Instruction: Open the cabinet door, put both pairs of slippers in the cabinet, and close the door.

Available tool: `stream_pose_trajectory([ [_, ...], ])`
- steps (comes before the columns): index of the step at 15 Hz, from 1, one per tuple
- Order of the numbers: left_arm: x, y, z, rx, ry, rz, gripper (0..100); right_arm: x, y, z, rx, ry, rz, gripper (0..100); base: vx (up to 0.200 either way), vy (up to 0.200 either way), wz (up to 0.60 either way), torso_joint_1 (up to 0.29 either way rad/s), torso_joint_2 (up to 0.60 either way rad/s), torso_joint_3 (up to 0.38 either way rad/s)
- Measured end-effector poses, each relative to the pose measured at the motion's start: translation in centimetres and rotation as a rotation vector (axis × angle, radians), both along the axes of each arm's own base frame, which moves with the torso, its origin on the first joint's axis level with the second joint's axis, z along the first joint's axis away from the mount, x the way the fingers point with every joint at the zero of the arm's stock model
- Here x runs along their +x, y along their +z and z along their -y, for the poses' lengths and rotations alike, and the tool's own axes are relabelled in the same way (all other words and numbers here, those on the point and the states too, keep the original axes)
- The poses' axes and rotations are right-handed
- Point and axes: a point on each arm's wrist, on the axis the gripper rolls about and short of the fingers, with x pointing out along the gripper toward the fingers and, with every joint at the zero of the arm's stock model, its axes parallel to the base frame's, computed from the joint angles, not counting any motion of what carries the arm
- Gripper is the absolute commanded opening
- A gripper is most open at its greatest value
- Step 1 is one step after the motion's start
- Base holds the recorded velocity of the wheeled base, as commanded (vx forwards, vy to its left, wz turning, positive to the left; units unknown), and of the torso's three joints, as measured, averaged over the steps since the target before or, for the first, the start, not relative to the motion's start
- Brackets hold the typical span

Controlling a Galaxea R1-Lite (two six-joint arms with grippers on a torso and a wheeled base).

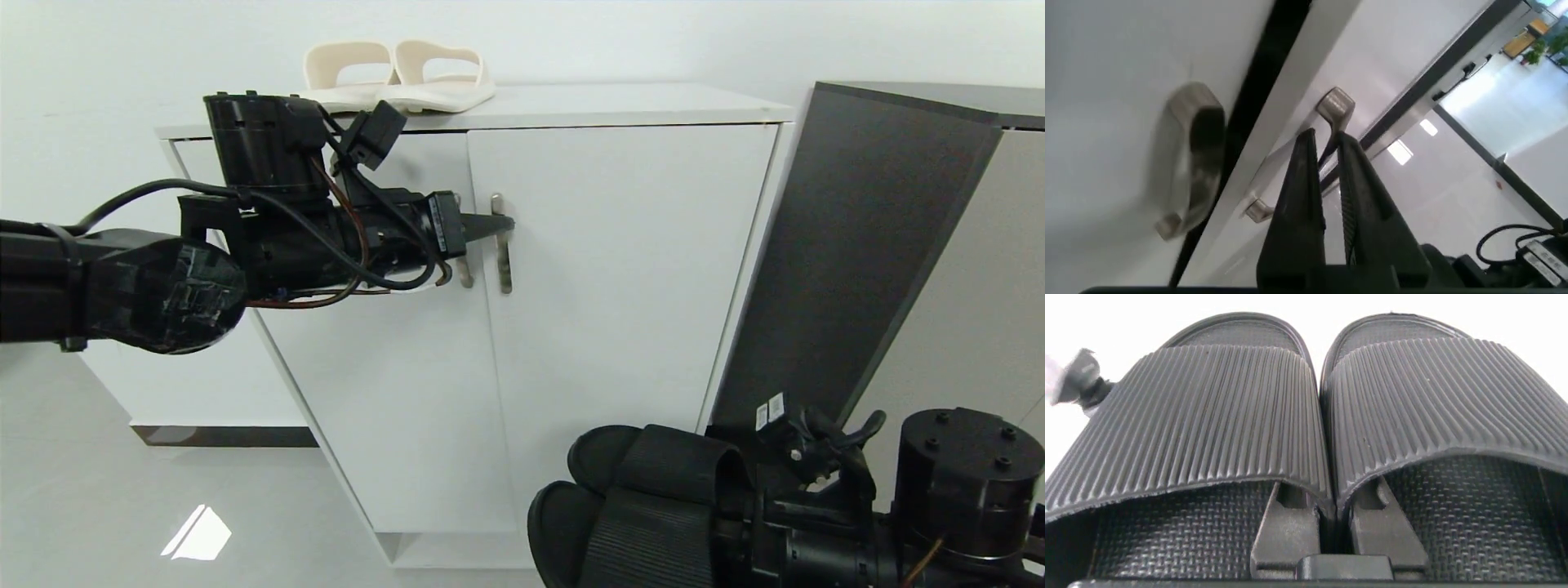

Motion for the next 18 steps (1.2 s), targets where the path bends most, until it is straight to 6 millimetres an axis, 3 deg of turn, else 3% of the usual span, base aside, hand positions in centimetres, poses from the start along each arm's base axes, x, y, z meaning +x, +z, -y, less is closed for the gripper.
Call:
stream_pose_trajectory([
  [5,-3.3,-0.5,-0.2,-0.004,-0.038,-0.042,0,-0.5,0.2,0.4,0.042,0.053,0.029,0,0.000,0.000,0.00,0.000,0.00,0.000],
  [8,-7.1,-1.0,-0.2,0.002,-0.091,-0.061,0,-0.6,0.2,0.4,0.042,0.053,0.031,0,0.000,0.000,0.00,0.000,0.00,0.000],
  [12,-11.5,-0.9,-1.8,-0.009,-0.109,-0.043,0,-1.0,0.5,0.7,0.059,0.093,0.044,0,0.000,0.000,0.00,0.000,0.00,0.000],
  [15,-11.5,-0.1,-3.2,-0.022,-0.054,-0.010,0,-1.5,0.6,1.0,0.065,0.134,0.052,0,0.000,0.000,0.00,0.000,0.00,0.000],
  [18,-9.3,0.4,-3.1,-0.027,-0.021,0.001,0,-2.3,0.3,1.2,0.040,0.189,0.097,0,0.000,0.000,0.00,0.000,0.00,0.000],
])
